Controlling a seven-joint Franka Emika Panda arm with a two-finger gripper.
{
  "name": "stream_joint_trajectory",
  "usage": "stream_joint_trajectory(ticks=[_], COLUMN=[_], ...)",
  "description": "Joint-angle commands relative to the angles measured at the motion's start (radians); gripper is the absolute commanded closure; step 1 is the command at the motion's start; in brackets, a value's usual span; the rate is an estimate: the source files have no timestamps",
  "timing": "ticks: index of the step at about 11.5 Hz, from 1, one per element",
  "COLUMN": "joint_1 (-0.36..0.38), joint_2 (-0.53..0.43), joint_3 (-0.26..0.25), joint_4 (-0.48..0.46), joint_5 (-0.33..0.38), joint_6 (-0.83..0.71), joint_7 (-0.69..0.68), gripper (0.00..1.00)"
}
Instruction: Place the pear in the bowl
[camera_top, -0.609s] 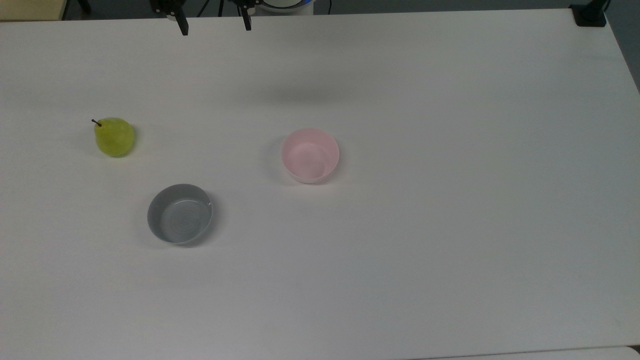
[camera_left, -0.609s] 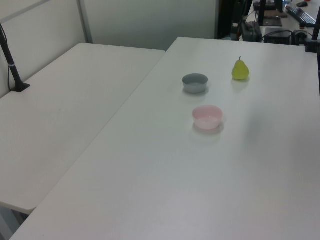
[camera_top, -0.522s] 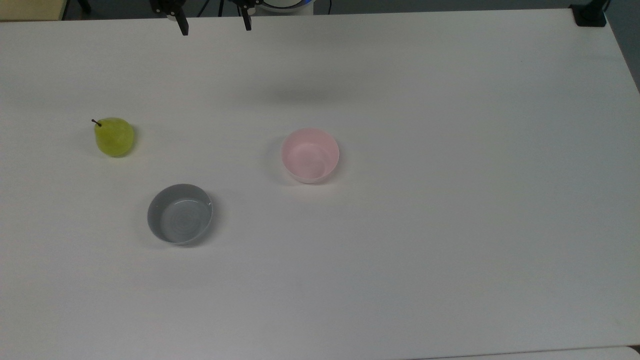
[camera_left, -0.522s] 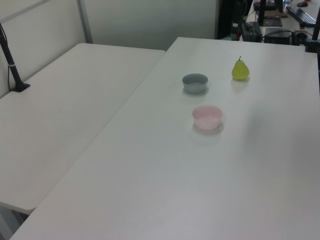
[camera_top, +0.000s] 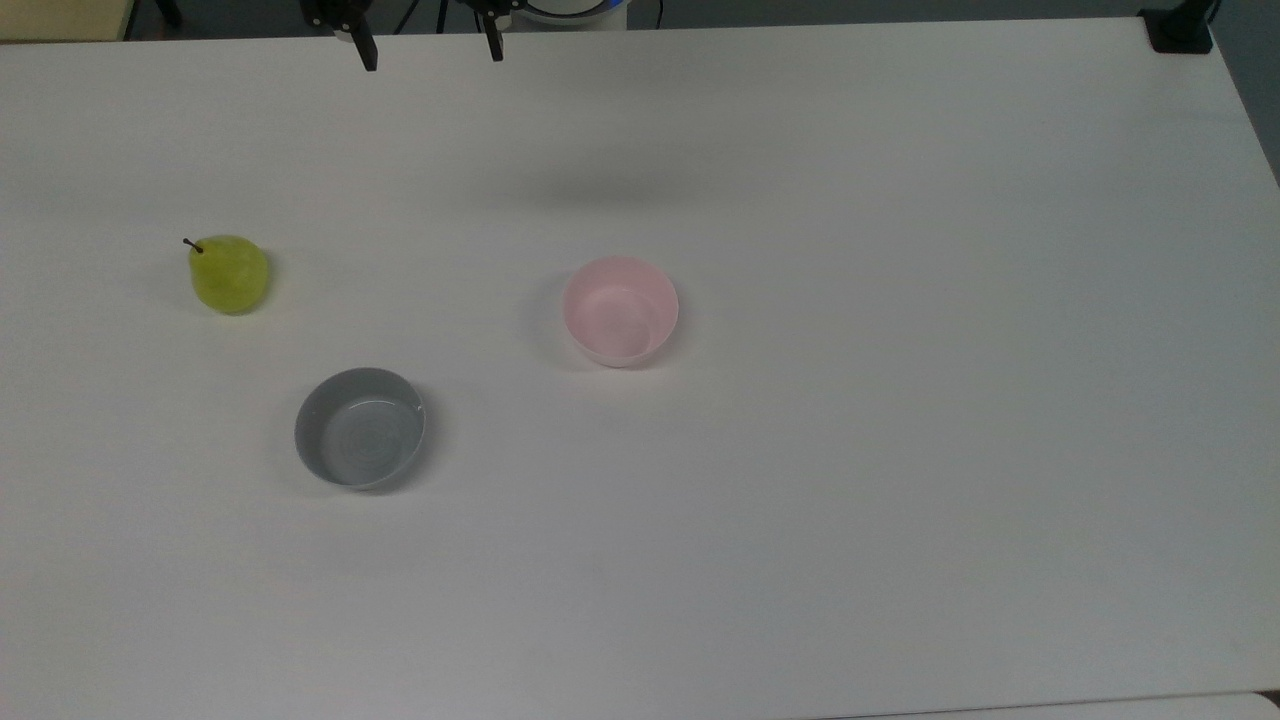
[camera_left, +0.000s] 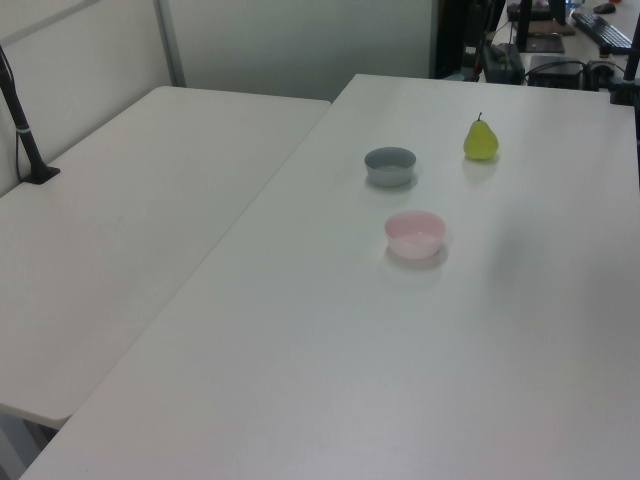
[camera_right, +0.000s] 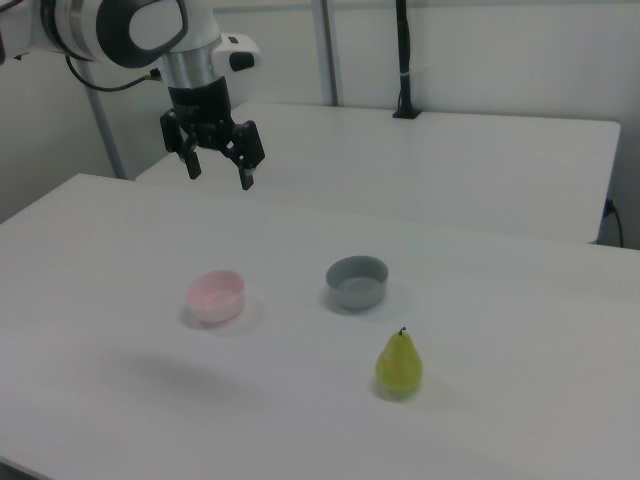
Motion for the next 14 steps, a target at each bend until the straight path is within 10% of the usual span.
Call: stream_joint_trajectory(ticks=[1,7,10,14], joint_1=[0.019,-0.012,-0.124,-0.219], joint_2=[-0.013,-0.014,-0.005,0.043], joint_3=[-0.010,-0.010,-0.009,-0.019], joint_4=[-0.015,-0.015,-0.018,-0.064], joint_5=[0.012,-0.042,-0.056,-0.078], joint_6=[0.013,0.009,0.013,0.128], joint_7=[0.021,-0.108,-0.416,-0.464], gripper=[0.00,0.00,0.00,0.00])
